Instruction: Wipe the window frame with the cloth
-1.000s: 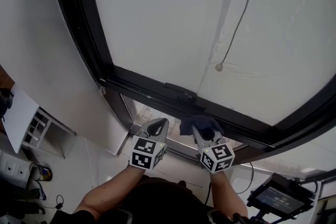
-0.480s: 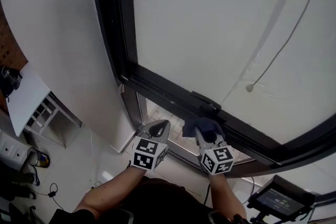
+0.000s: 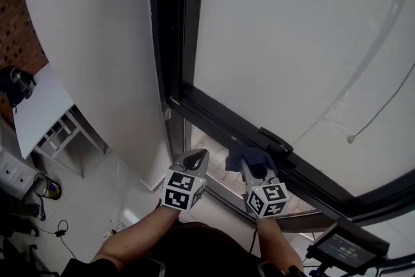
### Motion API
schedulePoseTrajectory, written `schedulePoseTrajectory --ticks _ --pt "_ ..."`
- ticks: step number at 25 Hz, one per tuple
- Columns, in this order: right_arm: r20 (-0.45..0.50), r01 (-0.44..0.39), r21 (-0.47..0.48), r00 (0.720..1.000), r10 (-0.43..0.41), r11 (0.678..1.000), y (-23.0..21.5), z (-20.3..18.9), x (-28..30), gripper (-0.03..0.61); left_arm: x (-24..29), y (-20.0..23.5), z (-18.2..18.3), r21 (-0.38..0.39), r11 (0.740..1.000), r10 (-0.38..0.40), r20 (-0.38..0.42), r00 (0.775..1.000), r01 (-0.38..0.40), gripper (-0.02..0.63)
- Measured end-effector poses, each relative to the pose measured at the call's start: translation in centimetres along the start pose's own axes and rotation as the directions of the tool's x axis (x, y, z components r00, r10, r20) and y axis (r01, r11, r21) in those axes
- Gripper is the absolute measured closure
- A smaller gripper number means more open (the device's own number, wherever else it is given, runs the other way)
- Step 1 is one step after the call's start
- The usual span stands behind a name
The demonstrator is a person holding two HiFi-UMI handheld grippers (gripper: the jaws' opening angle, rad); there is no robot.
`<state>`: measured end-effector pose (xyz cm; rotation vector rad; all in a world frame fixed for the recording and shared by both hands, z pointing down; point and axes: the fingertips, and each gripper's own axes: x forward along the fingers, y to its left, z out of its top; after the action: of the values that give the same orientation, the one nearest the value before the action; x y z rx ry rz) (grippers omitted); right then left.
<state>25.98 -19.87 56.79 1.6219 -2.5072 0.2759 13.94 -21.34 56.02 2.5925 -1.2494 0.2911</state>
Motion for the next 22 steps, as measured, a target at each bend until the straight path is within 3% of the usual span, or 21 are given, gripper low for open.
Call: schedulePoseTrajectory --ticks 22 --pt "-0.014 -0.061 -0.046 0.998 0.06 0.997 4.8 1.3 8.4 0.511 0.3 9.7 1.8 -0.025 0.998 0.063 0.053 0.997 -0.062 0.62"
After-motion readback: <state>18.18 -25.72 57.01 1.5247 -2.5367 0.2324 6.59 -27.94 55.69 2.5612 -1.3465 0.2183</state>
